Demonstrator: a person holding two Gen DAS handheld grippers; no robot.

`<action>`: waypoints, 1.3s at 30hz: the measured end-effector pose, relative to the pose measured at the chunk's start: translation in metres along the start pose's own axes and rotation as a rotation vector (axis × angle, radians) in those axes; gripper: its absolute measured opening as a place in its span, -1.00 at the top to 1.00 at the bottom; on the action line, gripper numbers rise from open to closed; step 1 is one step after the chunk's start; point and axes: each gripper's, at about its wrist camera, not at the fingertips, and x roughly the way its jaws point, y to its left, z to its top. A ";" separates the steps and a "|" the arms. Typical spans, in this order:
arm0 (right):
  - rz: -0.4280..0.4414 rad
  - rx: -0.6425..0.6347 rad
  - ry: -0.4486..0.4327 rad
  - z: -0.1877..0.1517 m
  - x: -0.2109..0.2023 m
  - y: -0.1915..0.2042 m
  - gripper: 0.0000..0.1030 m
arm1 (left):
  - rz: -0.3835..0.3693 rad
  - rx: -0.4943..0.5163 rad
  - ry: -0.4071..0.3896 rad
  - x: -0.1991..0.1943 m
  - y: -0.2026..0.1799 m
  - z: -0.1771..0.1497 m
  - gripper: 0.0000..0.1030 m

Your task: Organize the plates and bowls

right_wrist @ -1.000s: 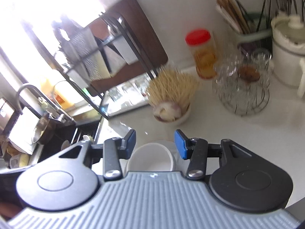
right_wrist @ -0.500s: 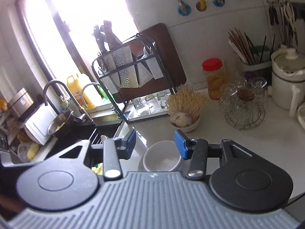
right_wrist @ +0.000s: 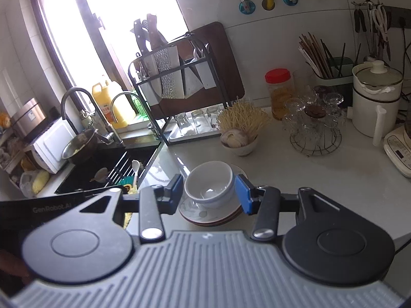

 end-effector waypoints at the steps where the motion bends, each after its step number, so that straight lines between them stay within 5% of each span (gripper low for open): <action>1: -0.003 -0.003 -0.001 -0.002 -0.002 0.000 0.05 | 0.006 0.002 0.001 -0.001 -0.001 -0.003 -0.06; 26: -0.036 -0.008 0.052 -0.048 -0.044 0.003 0.05 | 0.018 0.023 0.054 -0.040 -0.016 -0.063 -0.13; 39: -0.068 -0.017 0.069 -0.058 -0.048 0.006 0.05 | 0.050 0.019 0.053 -0.055 -0.010 -0.073 -0.51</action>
